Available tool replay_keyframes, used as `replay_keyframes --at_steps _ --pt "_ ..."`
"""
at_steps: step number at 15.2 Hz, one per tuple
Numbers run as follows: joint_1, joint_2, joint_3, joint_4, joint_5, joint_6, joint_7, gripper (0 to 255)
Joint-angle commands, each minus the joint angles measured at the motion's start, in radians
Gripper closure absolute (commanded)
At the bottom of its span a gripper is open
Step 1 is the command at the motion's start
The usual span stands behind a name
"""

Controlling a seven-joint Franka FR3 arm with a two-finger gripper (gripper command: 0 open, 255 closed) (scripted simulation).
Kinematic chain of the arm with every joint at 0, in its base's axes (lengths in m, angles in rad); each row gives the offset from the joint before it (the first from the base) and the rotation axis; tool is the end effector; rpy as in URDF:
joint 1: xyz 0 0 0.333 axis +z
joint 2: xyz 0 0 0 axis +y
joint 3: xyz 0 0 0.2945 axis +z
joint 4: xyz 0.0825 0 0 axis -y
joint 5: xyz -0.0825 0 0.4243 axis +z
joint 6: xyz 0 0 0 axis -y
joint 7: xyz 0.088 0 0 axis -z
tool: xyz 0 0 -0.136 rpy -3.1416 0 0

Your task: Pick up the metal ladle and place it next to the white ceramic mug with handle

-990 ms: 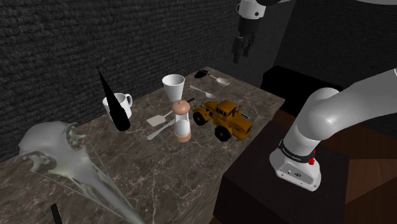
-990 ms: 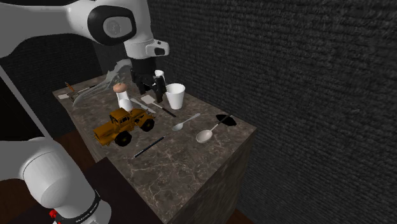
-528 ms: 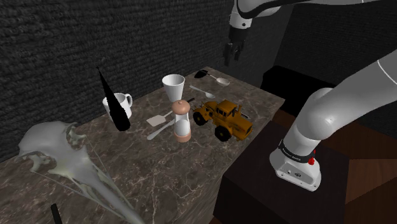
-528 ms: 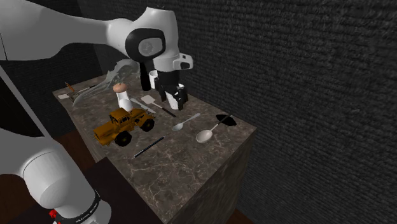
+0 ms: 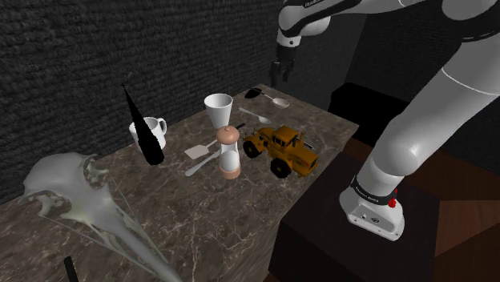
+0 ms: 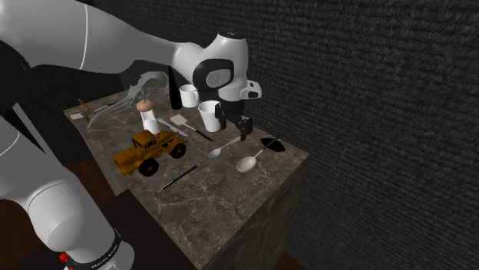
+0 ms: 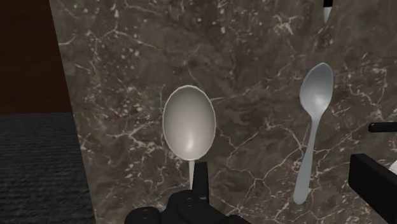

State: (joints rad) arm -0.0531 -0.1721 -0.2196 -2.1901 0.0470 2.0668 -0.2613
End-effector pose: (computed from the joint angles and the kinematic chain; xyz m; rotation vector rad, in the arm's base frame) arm 0.5246 -0.1435 0.3946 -3.0750 0.0470 -0.0978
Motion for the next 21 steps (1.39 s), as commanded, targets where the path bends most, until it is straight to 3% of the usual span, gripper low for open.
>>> replay_keyframes --at_steps 1,10,21 --pt "-0.005 0.073 -0.018 0.031 0.028 0.041 -0.033 0" --pt "-0.055 0.42 -0.045 0.281 0.19 0.12 -0.169 0" --pt "-0.057 0.476 -0.031 0.252 0.219 0.202 -0.187 0"
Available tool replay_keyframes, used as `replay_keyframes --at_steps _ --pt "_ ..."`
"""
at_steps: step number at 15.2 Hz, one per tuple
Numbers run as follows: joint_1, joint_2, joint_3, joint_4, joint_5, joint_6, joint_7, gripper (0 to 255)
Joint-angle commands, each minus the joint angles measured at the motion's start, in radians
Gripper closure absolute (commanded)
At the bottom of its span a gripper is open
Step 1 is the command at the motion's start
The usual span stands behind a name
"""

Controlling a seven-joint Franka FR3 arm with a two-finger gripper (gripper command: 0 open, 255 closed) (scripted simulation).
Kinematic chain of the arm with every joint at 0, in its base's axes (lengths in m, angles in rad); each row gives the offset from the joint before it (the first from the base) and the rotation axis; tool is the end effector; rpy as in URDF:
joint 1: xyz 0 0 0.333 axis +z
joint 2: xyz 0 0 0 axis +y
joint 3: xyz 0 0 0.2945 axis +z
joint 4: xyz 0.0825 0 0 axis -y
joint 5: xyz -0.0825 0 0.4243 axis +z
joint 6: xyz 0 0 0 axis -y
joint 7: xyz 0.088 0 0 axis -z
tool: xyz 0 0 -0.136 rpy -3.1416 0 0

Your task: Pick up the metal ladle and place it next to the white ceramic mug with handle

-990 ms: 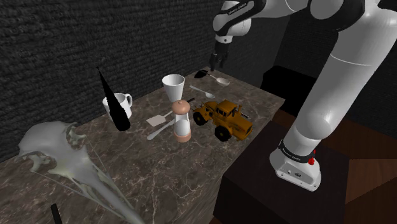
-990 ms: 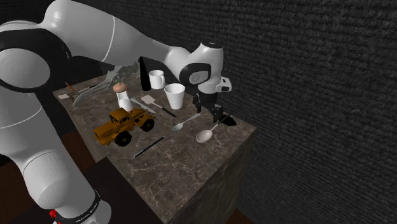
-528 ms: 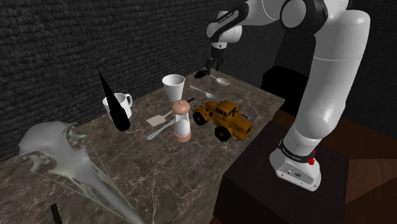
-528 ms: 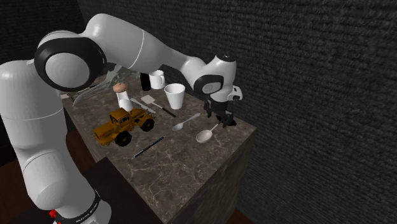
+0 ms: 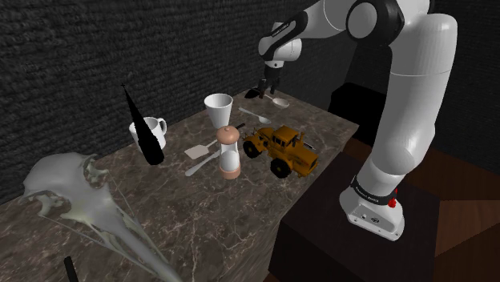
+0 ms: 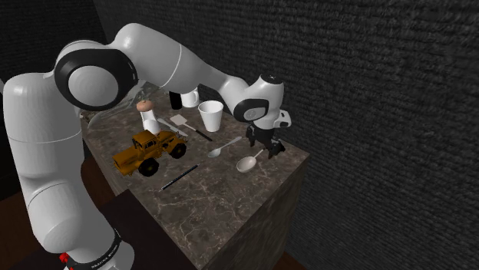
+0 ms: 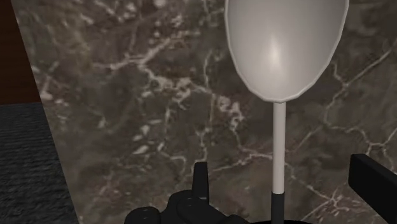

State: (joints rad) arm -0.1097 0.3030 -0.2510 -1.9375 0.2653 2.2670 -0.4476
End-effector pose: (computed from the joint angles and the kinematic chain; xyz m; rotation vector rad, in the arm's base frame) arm 0.6073 -0.2136 0.2635 -3.0309 0.1020 -0.1359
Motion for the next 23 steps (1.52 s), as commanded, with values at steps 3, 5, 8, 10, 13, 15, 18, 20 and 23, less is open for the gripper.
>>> replay_keyframes --at_steps 3,5,8,10,13,15,18,20,23 --pt "0.0 0.0 0.0 -0.001 0.0 0.002 0.0 0" --pt "0.0 0.0 0.0 -0.001 0.0 0.002 0.0 0" --pt "0.0 0.0 0.0 -0.001 0.0 0.002 0.0 255" --pt "0.0 0.0 0.0 -0.001 0.0 0.002 0.0 255" --pt "0.0 0.0 0.0 -0.001 0.0 0.002 0.0 255" --pt "0.0 0.0 0.0 -0.001 0.0 0.002 0.0 255" --pt "0.002 -0.021 -0.004 0.012 -0.011 -0.031 0.011 255" --pt "0.004 -0.034 -0.007 0.023 -0.019 -0.054 0.018 255" --pt "0.005 -0.052 -0.01 0.039 -0.03 -0.087 0.028 255"
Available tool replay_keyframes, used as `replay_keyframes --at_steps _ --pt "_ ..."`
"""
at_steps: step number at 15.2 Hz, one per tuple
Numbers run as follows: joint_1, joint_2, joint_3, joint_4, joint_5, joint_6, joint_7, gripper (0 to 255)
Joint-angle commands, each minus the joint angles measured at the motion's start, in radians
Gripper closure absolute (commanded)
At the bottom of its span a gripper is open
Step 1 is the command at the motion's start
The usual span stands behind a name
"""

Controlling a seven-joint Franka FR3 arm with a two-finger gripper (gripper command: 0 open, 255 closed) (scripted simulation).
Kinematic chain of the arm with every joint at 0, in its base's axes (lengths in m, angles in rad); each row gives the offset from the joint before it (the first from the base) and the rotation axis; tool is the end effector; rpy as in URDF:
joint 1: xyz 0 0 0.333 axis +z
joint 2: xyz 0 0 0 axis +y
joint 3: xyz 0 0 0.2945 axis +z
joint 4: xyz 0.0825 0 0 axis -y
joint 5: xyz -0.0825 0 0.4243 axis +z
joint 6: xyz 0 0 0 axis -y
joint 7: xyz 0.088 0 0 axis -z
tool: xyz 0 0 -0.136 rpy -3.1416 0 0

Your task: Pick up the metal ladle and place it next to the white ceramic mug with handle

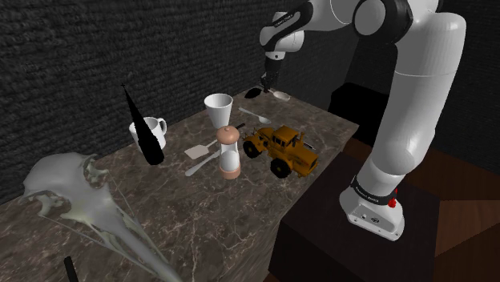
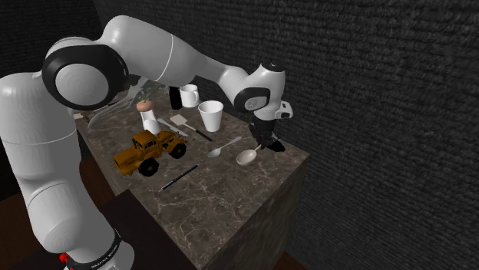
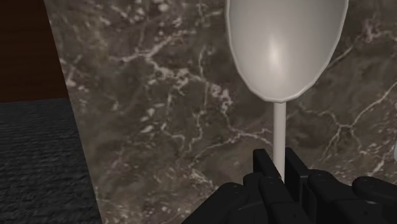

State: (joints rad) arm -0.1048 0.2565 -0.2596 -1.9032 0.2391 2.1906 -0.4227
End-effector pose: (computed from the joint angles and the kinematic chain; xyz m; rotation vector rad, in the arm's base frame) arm 0.6102 -0.2141 0.3025 -3.0310 0.1022 -0.1370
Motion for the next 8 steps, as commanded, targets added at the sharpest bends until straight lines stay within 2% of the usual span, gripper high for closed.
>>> replay_keyframes --at_steps 1,8 --pt "0.001 -0.012 -0.002 0.011 -0.007 -0.022 0.006 255" --pt "0.003 -0.048 -0.007 0.06 -0.027 -0.104 0.028 255"
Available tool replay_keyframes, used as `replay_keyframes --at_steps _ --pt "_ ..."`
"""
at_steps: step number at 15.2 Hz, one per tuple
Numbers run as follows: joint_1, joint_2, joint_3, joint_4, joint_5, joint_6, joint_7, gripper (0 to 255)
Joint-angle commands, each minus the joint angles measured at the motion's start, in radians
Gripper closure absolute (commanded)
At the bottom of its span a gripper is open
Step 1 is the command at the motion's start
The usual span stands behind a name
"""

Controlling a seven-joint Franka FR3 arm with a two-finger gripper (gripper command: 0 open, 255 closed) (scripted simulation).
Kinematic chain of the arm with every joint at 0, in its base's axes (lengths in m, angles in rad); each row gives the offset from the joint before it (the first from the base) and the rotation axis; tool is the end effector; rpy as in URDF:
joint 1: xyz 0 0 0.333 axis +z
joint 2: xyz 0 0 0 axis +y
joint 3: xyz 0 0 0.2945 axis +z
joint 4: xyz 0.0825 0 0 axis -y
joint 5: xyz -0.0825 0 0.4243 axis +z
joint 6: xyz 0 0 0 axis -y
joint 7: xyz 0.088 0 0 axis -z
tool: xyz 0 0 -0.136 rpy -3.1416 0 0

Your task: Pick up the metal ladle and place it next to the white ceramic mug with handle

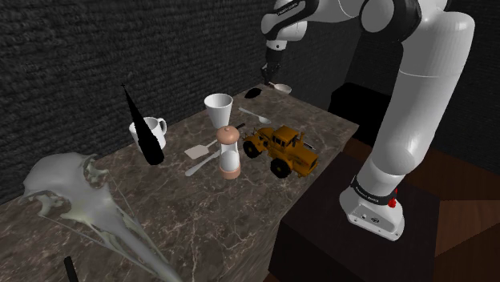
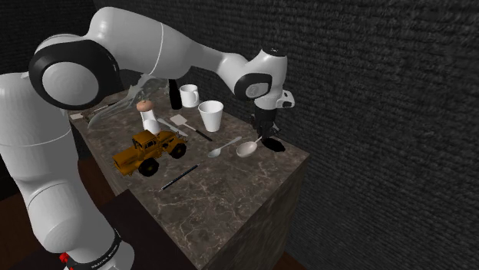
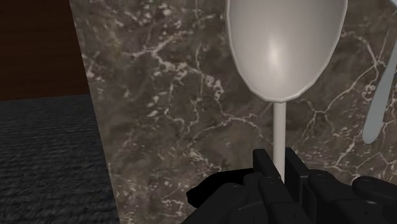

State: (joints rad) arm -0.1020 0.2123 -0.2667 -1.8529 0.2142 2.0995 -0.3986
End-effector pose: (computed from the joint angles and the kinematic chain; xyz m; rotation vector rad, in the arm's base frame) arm 0.6122 -0.2150 0.3472 -3.0311 0.1023 -0.1367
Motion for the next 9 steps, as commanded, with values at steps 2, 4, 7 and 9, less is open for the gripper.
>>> replay_keyframes --at_steps 2,4,7,9 --pt "0.001 -0.012 -0.002 0.026 -0.007 -0.037 0.009 255" --pt "0.001 -0.019 -0.003 0.043 -0.012 -0.061 0.014 255" --pt "0.001 -0.03 -0.004 0.071 -0.018 -0.098 0.022 255" --pt "0.001 -0.035 -0.005 0.09 -0.022 -0.123 0.026 255"
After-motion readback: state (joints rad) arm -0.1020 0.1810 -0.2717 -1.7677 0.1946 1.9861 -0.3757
